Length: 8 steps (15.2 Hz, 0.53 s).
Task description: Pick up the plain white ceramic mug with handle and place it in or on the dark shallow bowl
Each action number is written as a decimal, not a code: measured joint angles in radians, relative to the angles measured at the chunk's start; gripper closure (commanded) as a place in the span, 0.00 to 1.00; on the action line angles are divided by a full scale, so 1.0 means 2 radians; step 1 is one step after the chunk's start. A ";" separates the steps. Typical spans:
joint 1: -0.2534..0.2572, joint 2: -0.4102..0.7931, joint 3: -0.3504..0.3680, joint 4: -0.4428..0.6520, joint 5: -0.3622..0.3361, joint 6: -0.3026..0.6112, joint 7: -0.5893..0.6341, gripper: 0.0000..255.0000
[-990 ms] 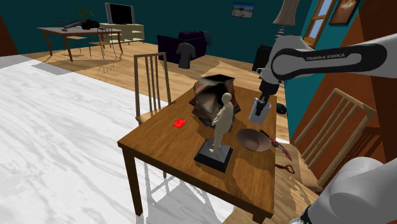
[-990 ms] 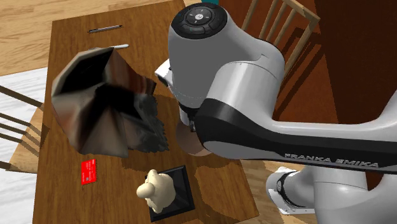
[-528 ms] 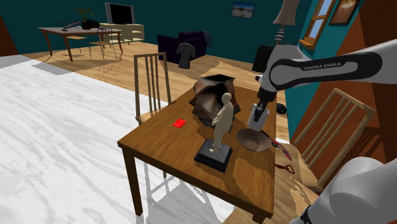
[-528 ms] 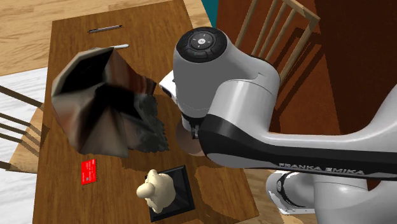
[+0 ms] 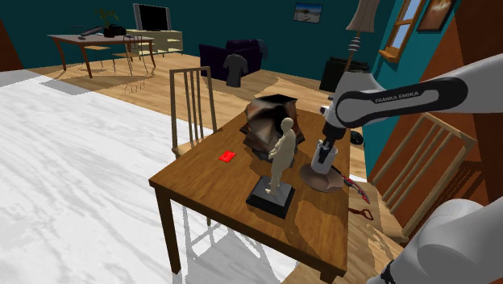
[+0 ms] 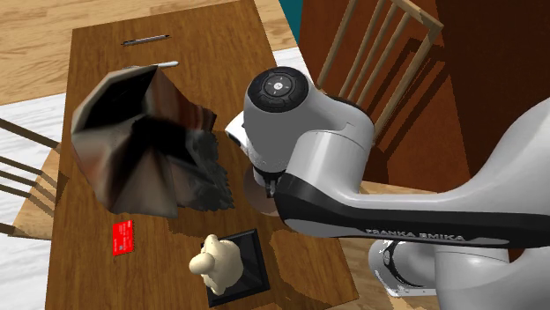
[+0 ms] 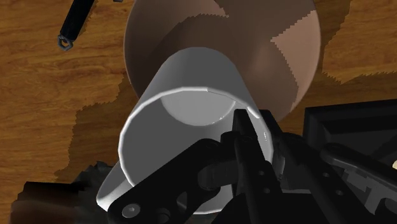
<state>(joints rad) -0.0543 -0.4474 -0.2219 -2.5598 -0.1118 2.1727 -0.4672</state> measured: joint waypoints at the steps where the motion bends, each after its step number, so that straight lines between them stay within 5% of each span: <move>1: 0.000 0.002 -0.001 -0.004 0.000 0.006 0.000 1.00; 8: 0.000 0.011 -0.003 -0.018 -0.001 0.029 0.000 1.00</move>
<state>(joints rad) -0.0544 -0.4249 -0.2271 -2.5954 -0.1132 2.2311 -0.4680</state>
